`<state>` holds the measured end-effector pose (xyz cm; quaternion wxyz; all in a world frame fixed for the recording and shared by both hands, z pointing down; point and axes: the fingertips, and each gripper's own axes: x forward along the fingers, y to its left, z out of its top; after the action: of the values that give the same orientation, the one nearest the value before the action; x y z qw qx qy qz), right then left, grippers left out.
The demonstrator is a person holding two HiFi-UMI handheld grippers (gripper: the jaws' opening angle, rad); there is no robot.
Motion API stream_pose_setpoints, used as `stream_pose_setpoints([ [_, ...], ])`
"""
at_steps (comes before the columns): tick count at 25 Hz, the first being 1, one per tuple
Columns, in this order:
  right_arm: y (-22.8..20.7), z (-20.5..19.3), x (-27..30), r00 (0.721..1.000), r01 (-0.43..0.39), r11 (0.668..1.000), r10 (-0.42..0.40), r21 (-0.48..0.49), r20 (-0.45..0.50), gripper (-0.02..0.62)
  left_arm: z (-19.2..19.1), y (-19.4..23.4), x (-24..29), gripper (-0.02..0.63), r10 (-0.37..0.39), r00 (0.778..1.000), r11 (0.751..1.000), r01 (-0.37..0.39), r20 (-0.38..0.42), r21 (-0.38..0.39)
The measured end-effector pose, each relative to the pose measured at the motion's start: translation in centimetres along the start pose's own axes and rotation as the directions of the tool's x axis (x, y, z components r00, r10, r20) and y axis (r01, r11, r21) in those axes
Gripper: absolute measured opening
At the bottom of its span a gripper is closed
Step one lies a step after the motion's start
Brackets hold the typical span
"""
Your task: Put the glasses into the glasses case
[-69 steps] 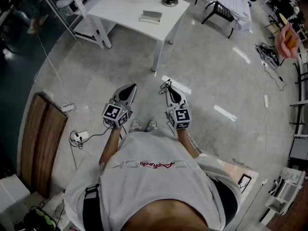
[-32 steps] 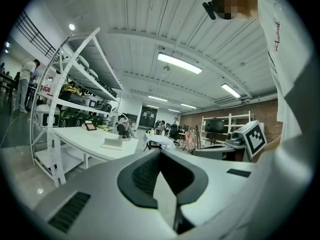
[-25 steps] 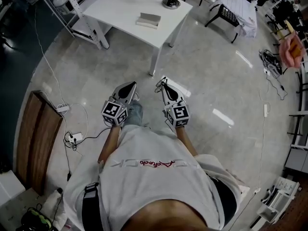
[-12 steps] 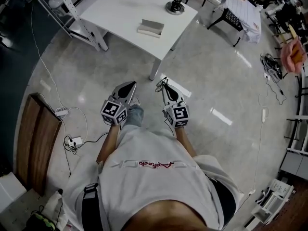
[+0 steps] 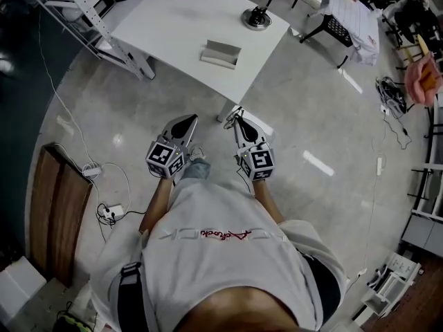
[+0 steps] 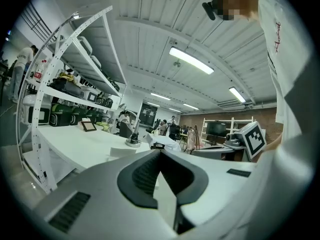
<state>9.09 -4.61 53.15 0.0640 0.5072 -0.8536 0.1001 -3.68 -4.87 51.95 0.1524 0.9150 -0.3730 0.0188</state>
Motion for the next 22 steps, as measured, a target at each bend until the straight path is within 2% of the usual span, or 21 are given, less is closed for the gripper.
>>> stream_pose_setpoints([
  [15,-1.8,1.7,9.1,0.998,0.061,0.998,-0.061,-0.01,-0.009,0.011,3.0,8.9,4.8,0.009,-0.067,0.998,0.998,0.067,-0.006,0.015],
  [22,-1.6,0.7,9.5,0.996,0.079,0.997,-0.079,0.009,-0.037,0.011,2.0,9.6,4.9,0.009,-0.079,0.996,0.997,0.079,-0.033,-0.009],
])
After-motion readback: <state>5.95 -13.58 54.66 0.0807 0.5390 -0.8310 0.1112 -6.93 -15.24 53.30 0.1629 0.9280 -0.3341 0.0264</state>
